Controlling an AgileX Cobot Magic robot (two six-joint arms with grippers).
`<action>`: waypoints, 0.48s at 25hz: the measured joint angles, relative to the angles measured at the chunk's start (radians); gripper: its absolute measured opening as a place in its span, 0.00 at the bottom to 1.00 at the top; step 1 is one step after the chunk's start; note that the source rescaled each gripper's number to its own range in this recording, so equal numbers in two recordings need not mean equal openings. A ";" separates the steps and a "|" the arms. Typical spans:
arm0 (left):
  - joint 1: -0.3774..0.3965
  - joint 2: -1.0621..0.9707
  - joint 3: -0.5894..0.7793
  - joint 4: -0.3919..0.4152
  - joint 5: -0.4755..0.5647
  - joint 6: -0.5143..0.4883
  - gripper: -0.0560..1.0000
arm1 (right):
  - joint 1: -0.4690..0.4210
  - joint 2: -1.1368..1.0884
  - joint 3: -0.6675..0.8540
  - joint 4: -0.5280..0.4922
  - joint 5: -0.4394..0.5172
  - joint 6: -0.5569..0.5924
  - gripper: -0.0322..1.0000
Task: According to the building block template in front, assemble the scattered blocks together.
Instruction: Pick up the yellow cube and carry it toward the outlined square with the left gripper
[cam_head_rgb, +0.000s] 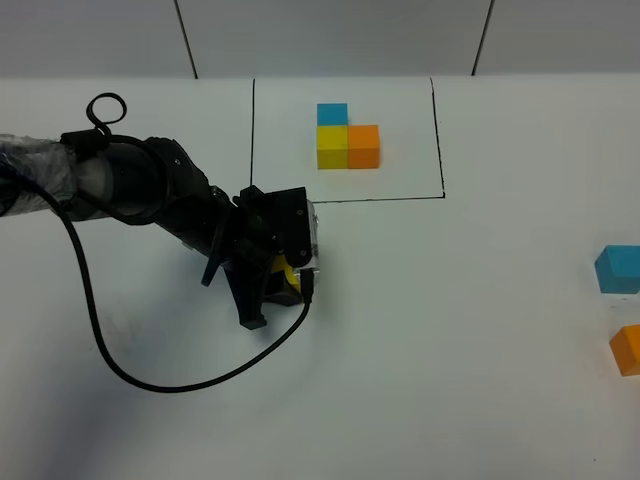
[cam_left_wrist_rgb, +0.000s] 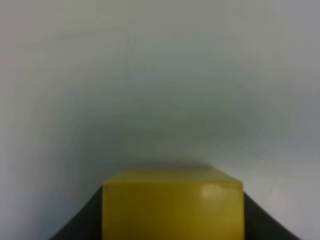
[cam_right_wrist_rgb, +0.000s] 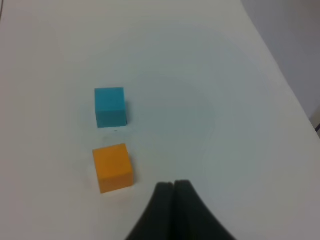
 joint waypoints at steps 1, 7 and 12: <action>0.000 0.000 0.000 0.000 0.000 0.000 0.53 | 0.000 0.000 0.000 0.000 0.000 0.000 0.03; 0.000 0.001 0.000 -0.001 0.000 -0.001 0.53 | 0.000 0.000 0.000 0.000 0.000 0.000 0.03; 0.000 0.001 0.000 -0.001 -0.004 -0.053 0.53 | 0.000 0.000 0.000 0.000 0.000 0.000 0.03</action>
